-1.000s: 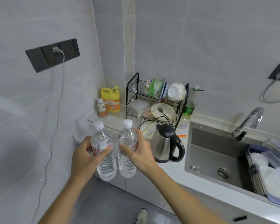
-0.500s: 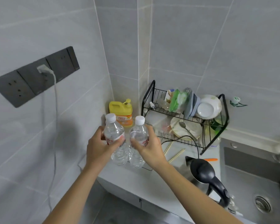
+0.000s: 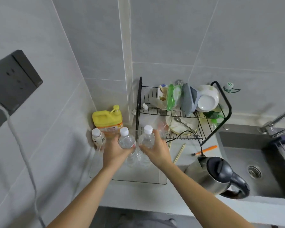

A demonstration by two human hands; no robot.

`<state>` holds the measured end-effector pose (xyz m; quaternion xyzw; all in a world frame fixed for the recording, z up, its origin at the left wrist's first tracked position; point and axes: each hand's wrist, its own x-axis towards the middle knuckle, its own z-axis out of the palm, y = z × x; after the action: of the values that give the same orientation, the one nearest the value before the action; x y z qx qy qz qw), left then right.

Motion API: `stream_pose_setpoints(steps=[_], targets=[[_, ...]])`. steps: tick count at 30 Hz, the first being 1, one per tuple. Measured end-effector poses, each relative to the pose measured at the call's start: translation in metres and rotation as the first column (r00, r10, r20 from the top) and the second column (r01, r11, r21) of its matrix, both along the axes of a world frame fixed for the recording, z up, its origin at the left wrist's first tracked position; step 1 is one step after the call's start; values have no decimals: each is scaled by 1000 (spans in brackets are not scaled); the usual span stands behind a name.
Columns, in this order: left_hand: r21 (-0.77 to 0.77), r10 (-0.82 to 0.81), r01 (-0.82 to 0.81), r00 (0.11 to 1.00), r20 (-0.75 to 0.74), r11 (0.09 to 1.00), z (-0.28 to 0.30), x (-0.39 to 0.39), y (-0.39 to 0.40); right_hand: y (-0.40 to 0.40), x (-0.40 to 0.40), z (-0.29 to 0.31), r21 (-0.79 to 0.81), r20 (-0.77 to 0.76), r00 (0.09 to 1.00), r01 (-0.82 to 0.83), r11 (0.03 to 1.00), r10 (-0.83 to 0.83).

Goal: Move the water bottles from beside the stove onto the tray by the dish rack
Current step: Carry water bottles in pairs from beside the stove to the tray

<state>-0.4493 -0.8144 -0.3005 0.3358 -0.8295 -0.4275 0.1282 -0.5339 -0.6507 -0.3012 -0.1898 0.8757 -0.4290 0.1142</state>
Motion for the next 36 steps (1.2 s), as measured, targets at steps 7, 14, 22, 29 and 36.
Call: stream_pose_setpoints(steps=[7,14,22,29,36], targets=[[29,-125,122,971,203,992,-43,-32,0,3,-13,-22,210,-34,999,23,977,-16],[79,-135,120,966,219,990,-54,-55,12,12,-32,-44,344,-157,987,81,935,-28],[75,-133,122,978,158,990,-59,-71,29,13,-45,-58,389,-196,980,111,914,-36],[35,-200,197,974,109,980,-59,-74,24,17,-50,-55,422,-171,984,36,906,41],[-188,-507,511,859,71,839,-31,-76,-9,35,-75,-24,267,-229,920,-254,930,317]])
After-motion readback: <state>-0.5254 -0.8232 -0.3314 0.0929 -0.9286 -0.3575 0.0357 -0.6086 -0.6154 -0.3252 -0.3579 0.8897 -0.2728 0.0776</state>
